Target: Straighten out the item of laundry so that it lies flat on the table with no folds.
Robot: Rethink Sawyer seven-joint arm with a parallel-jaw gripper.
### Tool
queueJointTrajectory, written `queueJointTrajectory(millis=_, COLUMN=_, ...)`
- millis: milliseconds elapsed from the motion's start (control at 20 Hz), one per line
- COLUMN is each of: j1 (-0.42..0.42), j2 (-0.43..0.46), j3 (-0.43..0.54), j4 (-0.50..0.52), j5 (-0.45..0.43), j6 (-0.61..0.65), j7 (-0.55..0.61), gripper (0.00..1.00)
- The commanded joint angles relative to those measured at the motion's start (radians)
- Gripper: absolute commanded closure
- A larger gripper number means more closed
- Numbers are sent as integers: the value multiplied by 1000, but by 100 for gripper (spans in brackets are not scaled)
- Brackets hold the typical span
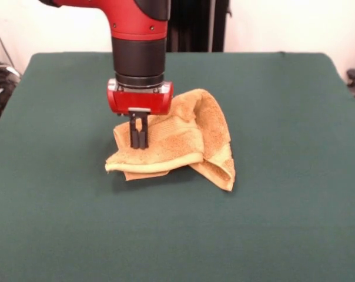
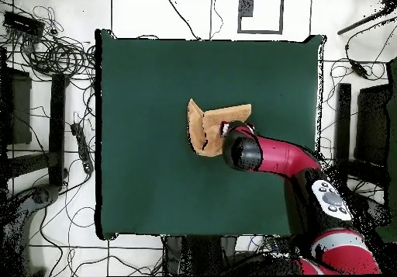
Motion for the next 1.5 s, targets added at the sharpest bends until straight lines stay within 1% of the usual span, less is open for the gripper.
queueJointTrajectory(millis=50, j1=85, j2=-15, j3=108, j4=106, j5=28, j6=107, j7=107, gripper=100)
queueJointTrajectory(millis=250, j1=85, j2=-44, j3=140, j4=144, j5=51, j6=72, j7=139, gripper=100)
queueJointTrajectory(millis=350, j1=65, j2=-46, j3=177, j4=166, j5=65, j6=46, j7=151, gripper=100)
queueJointTrajectory(millis=700, j1=30, j2=-47, j3=228, j4=191, j5=87, j6=43, j7=144, gripper=100)
queueJointTrajectory(millis=800, j1=41, j2=-55, j3=212, j4=190, j5=84, j6=48, j7=141, gripper=100)
queueJointTrajectory(millis=900, j1=48, j2=-66, j3=199, j4=183, j5=92, j6=103, j7=124, gripper=100)
queueJointTrajectory(millis=950, j1=37, j2=-69, j3=209, j4=185, j5=102, j6=130, j7=116, gripper=100)
queueJointTrajectory(millis=1050, j1=42, j2=-73, j3=198, j4=170, j5=105, j6=159, j7=107, gripper=100)
queueJointTrajectory(millis=1200, j1=106, j2=-92, j3=108, j4=121, j5=80, j6=246, j7=82, gripper=100)
queueJointTrajectory(millis=1300, j1=127, j2=-100, j3=76, j4=103, j5=75, j6=300, j7=80, gripper=100)
queueJointTrajectory(millis=1400, j1=135, j2=-112, j3=55, j4=87, j5=58, j6=333, j7=69, gripper=100)
queueJointTrajectory(millis=1500, j1=124, j2=-113, j3=63, j4=87, j5=60, j6=322, j7=78, gripper=100)
